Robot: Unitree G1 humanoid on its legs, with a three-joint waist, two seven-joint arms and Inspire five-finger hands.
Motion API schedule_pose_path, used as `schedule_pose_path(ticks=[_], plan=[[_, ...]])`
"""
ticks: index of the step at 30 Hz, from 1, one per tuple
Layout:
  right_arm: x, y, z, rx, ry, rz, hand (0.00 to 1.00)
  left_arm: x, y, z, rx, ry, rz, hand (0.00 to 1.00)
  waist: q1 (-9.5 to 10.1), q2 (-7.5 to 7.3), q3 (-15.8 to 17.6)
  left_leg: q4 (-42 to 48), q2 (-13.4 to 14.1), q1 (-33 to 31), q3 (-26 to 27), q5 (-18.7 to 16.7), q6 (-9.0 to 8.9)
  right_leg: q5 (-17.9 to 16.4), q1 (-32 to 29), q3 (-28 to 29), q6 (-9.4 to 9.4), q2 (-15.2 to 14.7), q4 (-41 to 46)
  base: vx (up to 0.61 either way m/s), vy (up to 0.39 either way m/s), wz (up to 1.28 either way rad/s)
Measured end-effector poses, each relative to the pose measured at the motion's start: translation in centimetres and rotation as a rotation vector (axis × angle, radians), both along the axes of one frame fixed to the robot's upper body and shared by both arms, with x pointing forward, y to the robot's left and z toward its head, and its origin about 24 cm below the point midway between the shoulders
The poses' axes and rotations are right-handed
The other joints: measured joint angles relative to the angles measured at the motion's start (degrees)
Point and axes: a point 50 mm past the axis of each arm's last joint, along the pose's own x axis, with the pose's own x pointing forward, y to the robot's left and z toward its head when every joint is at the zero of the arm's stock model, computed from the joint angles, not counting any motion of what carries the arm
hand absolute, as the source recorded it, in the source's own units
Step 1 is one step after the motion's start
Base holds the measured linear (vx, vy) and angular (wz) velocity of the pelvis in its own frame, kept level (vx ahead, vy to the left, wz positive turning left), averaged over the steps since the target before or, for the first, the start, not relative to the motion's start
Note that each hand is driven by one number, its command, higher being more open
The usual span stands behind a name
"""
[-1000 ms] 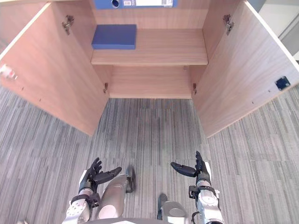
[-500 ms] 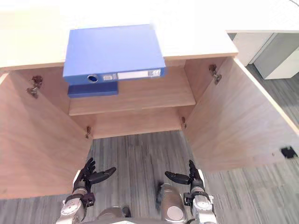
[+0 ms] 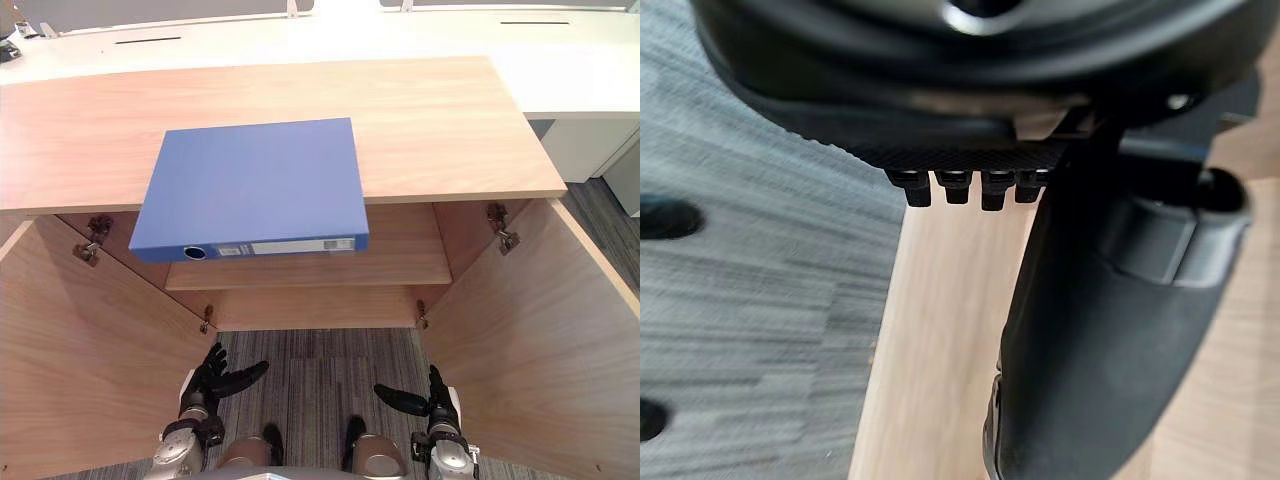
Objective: Walk over to the cabinet, pick up the folder, carry it to the office cabinet, place the folder inside the office cabinet, then close the office cabinet door
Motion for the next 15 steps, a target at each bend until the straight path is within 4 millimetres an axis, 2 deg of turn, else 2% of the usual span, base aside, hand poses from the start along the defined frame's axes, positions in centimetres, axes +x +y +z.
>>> schedule_pose_path(ticks=[4,5,9,15], plan=[[-0.4,0.1,-0.2,0.006,0.014,-0.001,1.00,0.6,1.0,2.7,0.048,-0.124,-0.003,1.00,0.19,0.03,-0.10,-2.90,-1.30,2.01,-0.53,0.89,0.41,0.42,1.97,-0.70,0.63,-0.56,-1.81,0.03,0.062,0.12],[-0.3,0.2,-0.2,0.006,0.012,0.000,1.00,0.9,1.4,3.9,0.075,-0.178,-0.004,1.00,0.19,0.03,-0.12,-3.33,-1.61,2.33,-0.86,1.06,0.57,0.53,2.51,-1.03,0.80,-0.68,-2.35,0.01,0.030,0.12],[-0.1,0.3,-0.1,0.000,-0.007,0.010,1.00,1.2,2.2,8.9,0.321,-0.373,-0.060,1.00,0.49,0.06,-0.25,-4.83,-1.86,3.66,-1.00,1.51,0.79,0.65,3.46,-1.16,0.93,-0.70,-2.82,0.00,0.007,0.03],[-0.9,0.7,-0.3,-0.013,0.004,0.054,1.00,1.4,2.1,14.7,0.650,-0.610,-0.104,1.00,0.73,0.33,-2.59,-5.37,-2.06,5.03,-1.41,1.56,0.87,0.81,5.22,-1.46,1.07,-0.71,-3.73,-0.02,-0.001,0.02]])
